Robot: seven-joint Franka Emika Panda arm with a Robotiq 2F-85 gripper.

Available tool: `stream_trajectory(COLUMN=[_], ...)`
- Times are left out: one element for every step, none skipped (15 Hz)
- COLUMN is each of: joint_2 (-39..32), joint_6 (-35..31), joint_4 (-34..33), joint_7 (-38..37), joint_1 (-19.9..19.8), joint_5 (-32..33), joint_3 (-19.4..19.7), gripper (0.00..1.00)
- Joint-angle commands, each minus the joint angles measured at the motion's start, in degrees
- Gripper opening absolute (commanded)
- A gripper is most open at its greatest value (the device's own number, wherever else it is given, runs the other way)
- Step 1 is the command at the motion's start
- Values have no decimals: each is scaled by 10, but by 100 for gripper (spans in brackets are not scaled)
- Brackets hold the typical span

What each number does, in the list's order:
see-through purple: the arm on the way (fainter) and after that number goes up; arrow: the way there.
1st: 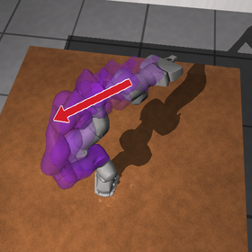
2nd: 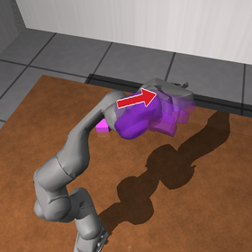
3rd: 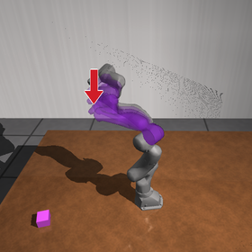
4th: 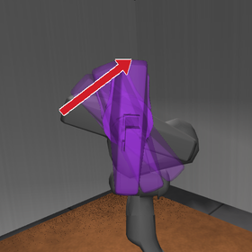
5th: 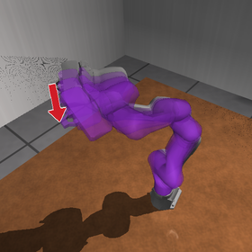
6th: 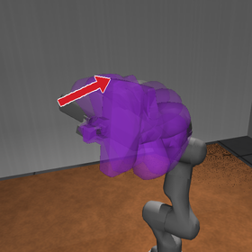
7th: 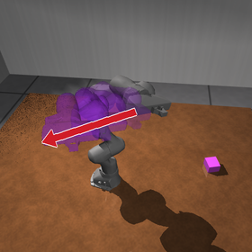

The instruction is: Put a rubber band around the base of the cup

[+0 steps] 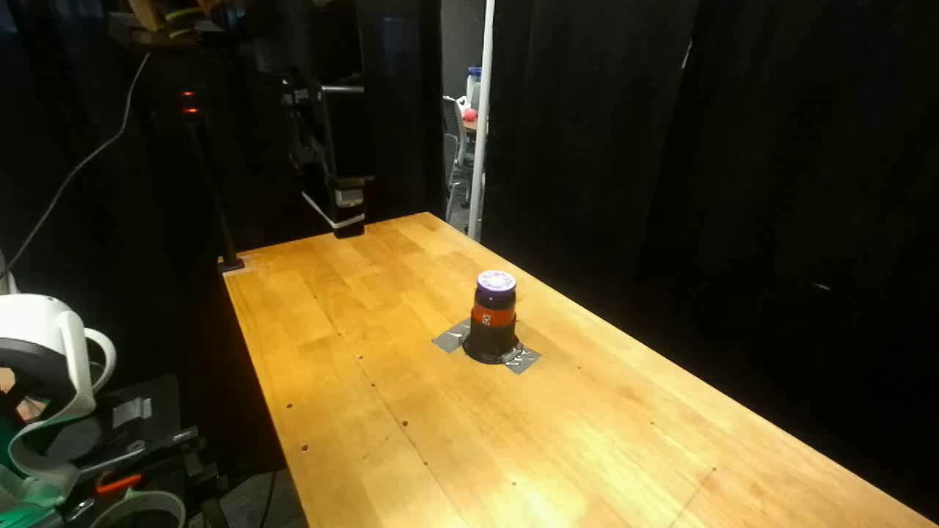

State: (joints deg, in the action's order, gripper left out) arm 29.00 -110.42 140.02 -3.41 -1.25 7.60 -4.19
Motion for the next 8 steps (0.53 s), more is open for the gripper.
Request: stream_trajectory(joint_2=[-1,0,1,2,2,2,2,2], joint_6=[1,1,1,1,1,1,1,1], joint_4=[-3,-6,-8,-9,-10,-10,-10,-10], joint_7=[-2,-2,-2,-2,-2,-2,-2,-2], joint_1=[6,6,6,6,6,6,6,6], joint_5=[3,3,3,3,3,3,3,3], joint_3=[5,5,5,5,5,5,5,5], gripper=[100,100,100,100,100,100,100,100])
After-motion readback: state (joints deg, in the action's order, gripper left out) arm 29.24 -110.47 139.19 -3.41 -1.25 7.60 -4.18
